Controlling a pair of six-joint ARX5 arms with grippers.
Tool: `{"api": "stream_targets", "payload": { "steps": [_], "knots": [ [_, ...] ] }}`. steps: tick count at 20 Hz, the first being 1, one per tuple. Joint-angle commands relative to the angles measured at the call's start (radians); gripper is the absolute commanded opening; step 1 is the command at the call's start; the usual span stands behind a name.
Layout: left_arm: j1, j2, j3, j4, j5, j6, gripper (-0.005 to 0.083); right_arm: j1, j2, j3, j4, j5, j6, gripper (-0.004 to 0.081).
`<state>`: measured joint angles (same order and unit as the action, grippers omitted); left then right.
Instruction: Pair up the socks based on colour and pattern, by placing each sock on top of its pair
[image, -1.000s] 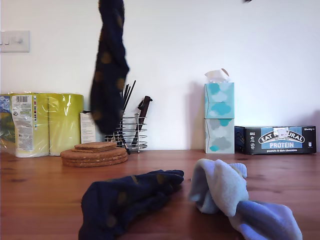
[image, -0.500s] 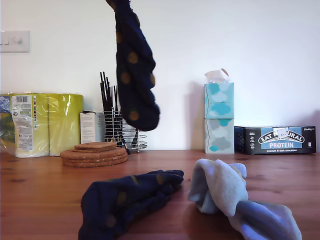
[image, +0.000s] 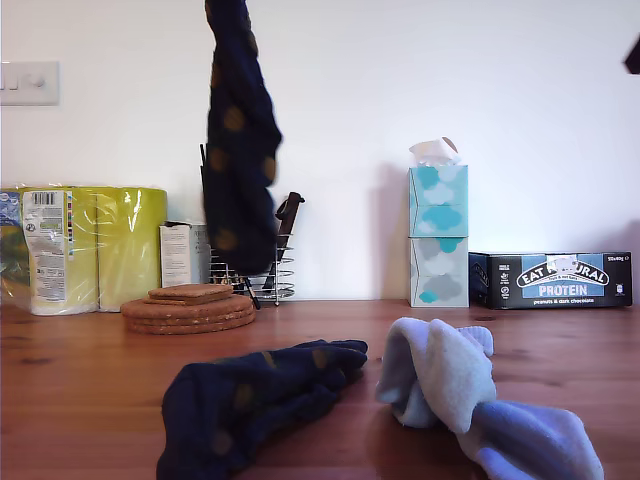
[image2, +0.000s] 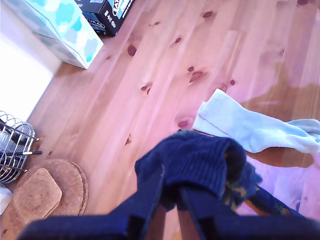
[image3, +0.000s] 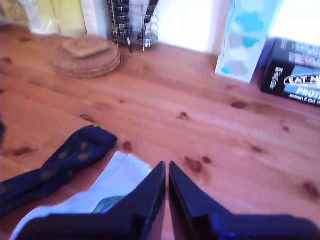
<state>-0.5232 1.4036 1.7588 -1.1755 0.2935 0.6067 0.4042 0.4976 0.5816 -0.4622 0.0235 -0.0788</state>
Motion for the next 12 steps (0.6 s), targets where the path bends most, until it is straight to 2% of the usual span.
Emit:
{"api": "stream_targets", "payload": {
  "steps": [1,3,5,12],
  "knots": [
    [-0.005,0.039,-0.004,-0.043,0.004,0.003,-0.0021,-0.005,-0.039,-0.005,-0.068,-0.023,0.006,-0.0013],
    [-0.021,0.057,-0.004,-0.108,0.000,0.003,-0.0021,-0.005,-0.075,-0.005,-0.123,-0.025,0.000,-0.0013],
    [-0.046,0.070,-0.004,-0.178,-0.014,-0.009,-0.0021,-0.005,-0.086,-0.005,-0.126,-0.025,-0.001,-0.0013],
    [-0.103,0.065,0.024,-0.190,0.037,-0.223,-0.0022,-0.005,-0.079,-0.005,-0.115,-0.042,-0.008,-0.0013]
  ]
}}
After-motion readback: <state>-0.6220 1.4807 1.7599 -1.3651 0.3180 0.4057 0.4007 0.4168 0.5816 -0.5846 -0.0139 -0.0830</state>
